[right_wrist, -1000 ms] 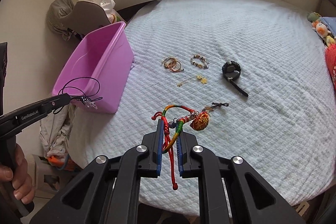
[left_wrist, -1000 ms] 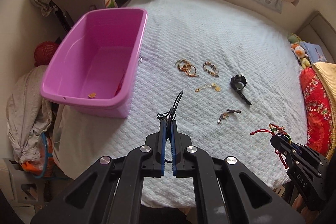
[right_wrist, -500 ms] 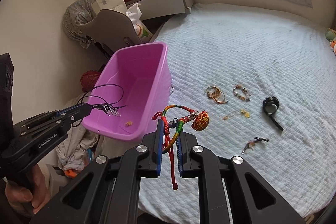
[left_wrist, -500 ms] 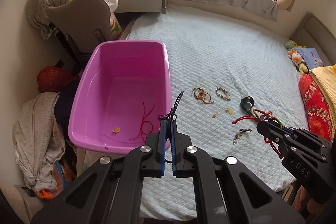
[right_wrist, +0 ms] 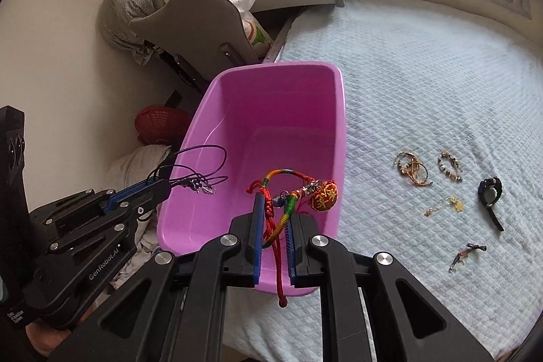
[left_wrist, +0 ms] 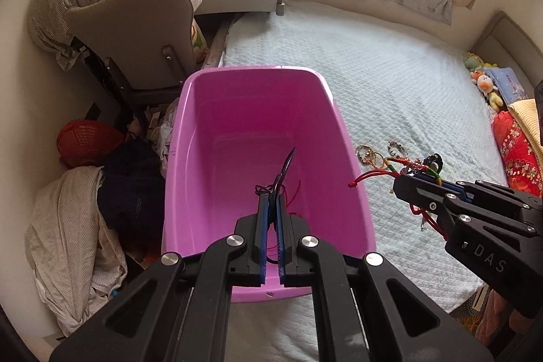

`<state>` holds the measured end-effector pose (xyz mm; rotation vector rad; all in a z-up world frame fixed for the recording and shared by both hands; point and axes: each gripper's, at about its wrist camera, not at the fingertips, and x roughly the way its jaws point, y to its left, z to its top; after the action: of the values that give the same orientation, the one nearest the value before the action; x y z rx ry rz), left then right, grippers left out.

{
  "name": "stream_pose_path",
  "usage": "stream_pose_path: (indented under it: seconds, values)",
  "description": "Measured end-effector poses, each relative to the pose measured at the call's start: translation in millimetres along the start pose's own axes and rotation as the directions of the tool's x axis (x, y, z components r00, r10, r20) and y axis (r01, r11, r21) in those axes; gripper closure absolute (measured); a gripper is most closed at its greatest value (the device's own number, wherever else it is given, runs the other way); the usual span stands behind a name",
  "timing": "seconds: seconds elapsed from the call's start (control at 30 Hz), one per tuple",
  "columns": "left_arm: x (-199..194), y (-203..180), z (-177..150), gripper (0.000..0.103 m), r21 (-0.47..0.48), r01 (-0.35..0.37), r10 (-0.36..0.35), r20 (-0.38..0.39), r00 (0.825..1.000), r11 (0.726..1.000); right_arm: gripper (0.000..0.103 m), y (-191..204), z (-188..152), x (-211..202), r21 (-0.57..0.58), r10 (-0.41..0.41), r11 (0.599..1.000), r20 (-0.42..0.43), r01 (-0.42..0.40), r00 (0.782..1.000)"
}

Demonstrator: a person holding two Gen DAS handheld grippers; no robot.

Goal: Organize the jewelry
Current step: 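Carry the black cord necklace and rainbow bracelet over the pink tub with both grippers, then open both grippers to drop the necklace and bracelet into the tub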

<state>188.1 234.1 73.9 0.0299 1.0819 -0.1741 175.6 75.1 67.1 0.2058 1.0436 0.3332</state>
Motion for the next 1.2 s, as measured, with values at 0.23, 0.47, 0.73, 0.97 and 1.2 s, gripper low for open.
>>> stream_pose_path:
  seconds: [0.23, 0.47, 0.73, 0.97, 1.2]
  values:
    - [36, 29, 1, 0.098, -0.031, 0.001, -0.003, -0.062, 0.998, 1.0, 0.092, 18, 10, 45, -0.021, -0.032, 0.999, -0.081, 0.03, 0.996]
    - [70, 33, 2, 0.098, -0.035, -0.034, 0.029, -0.128, 0.991, 0.999, 0.092, 18, 9, 80, -0.026, -0.061, 0.998, -0.165, 0.057, 0.984]
    - [82, 42, 2, 0.08, -0.054, -0.061, 0.052, -0.158, 0.986, 0.997, 0.085, 13, 12, 88, -0.026, -0.075, 0.997, -0.189, 0.072, 0.979]
    - [77, 50, 2, 0.04, -0.087, -0.079, 0.067, -0.139, 0.988, 0.993, 0.074, 7, 14, 82, -0.014, -0.085, 0.996, -0.172, 0.084, 0.981]
    - [75, 47, 2, 0.04, -0.092, -0.096, 0.083, -0.142, 0.986, 0.991, 0.074, 2, 10, 77, 0.005, -0.086, 0.996, -0.171, 0.089, 0.982]
